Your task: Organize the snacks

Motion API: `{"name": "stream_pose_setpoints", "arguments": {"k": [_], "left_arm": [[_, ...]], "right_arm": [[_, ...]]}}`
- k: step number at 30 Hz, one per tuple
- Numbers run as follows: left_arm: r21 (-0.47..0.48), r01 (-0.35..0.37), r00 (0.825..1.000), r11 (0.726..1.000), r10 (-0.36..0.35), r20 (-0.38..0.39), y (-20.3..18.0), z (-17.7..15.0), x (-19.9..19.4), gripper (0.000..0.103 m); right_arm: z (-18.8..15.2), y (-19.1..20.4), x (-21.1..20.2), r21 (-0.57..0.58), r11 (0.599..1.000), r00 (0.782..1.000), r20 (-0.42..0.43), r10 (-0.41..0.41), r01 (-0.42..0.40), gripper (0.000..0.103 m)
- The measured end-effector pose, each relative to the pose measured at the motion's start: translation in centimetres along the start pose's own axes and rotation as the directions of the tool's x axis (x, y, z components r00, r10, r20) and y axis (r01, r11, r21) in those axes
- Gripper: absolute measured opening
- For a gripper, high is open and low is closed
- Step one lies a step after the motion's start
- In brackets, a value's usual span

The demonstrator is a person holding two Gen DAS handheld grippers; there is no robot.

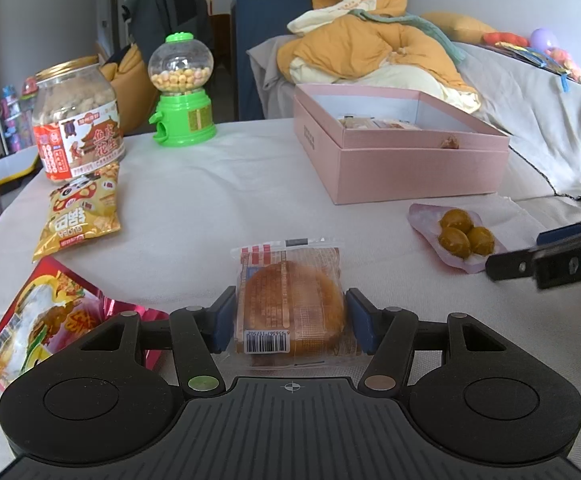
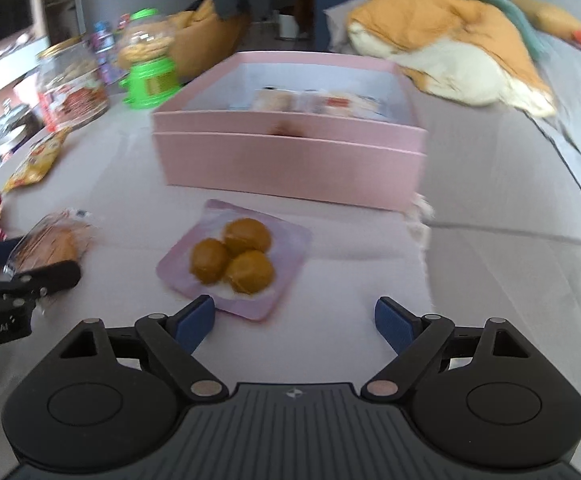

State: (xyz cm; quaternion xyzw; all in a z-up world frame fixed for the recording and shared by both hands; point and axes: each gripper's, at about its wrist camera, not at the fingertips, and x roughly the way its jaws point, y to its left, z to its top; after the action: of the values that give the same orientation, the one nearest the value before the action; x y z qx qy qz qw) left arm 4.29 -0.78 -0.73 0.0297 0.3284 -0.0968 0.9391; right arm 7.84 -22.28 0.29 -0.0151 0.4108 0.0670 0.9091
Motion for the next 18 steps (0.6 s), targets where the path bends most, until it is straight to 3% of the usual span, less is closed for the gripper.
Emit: {"name": "stream_pose_setpoints", "arguments": {"k": [6, 13, 18], "left_arm": [[0.001, -0.001, 1.0, 1.0, 0.001, 0.0, 0.0, 0.0, 0.0, 0.063], [0.001, -0.001, 1.0, 1.0, 0.001, 0.001, 0.0, 0.0, 0.0, 0.063], [0.0, 0.0, 1.0, 1.0, 0.0, 0.001, -0.1, -0.1, 0.0, 0.063]], "right_arm": [[1.5, 0.0, 0.3, 0.183, 0.968, 0.983, -0.029, 0.179, -0.17, 0.087], [3.6, 4.9, 3.7, 0.025, 0.998, 0.998, -0.041, -0.048, 0.049, 0.087], [3.3, 4.3, 2.7, 0.014, 1.0, 1.0, -0.022, 0.012, -0.011, 0.074]]}}
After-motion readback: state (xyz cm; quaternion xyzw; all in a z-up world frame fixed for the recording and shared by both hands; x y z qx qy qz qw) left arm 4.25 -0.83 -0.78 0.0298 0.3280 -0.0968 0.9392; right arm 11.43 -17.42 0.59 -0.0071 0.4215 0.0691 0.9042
